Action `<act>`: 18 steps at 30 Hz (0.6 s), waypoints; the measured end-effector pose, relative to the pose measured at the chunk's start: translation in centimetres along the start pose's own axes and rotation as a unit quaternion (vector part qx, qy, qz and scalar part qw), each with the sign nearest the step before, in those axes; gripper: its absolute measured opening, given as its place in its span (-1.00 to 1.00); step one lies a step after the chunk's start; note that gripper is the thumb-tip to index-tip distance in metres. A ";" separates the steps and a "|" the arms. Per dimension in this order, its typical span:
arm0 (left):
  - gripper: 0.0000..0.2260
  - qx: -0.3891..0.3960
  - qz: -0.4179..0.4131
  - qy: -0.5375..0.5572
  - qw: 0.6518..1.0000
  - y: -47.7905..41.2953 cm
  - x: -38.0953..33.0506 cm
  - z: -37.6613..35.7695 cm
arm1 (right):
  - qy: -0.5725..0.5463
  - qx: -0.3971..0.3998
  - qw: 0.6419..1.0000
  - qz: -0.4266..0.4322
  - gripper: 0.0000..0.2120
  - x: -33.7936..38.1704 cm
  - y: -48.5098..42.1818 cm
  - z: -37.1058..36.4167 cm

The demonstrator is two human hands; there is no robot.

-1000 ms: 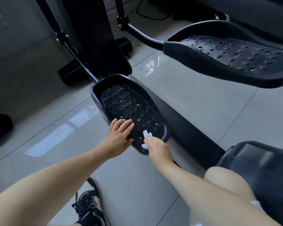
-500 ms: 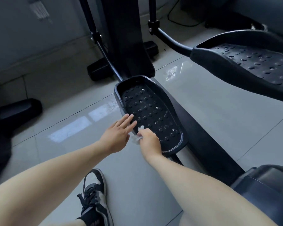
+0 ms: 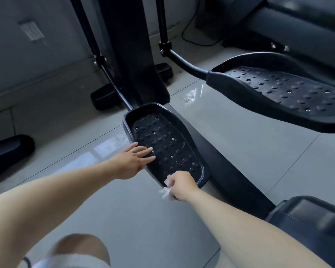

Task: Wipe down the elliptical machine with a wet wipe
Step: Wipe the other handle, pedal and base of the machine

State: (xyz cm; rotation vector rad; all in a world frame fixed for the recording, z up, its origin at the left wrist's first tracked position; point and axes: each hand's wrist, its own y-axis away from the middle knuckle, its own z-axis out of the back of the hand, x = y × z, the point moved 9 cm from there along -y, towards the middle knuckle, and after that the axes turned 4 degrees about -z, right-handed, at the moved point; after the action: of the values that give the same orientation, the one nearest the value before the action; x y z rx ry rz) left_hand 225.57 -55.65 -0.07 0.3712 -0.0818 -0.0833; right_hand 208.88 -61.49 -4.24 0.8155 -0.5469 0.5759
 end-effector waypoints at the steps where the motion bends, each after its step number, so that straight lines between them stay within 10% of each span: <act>1: -0.47 -0.005 -0.018 0.001 1.000 -0.5 0.4 -0.1 | -0.034 -0.009 0.999 -0.017 -0.82 -0.5 -0.4 0.6; 6: -0.13 0.008 -0.046 -0.016 0.999 -2.7 1.0 0.5 | -0.210 -0.182 0.960 -0.034 -0.84 -0.7 -2.2 3.5; 11: -0.20 -0.045 -0.059 0.000 0.997 -3.5 1.0 0.8 | -0.315 -0.109 0.943 0.016 -0.66 5.4 -6.2 0.7; 18: -0.23 0.016 -0.016 -0.031 0.999 -4.3 1.5 0.1 | -0.086 -0.217 0.972 -0.004 -0.69 2.6 -3.4 1.7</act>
State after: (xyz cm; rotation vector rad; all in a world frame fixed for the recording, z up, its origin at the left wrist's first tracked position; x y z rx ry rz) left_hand 226.75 -59.86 -1.41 0.4026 -0.1378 -0.1246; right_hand 212.57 -64.00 -3.32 0.4511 -0.7957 0.3592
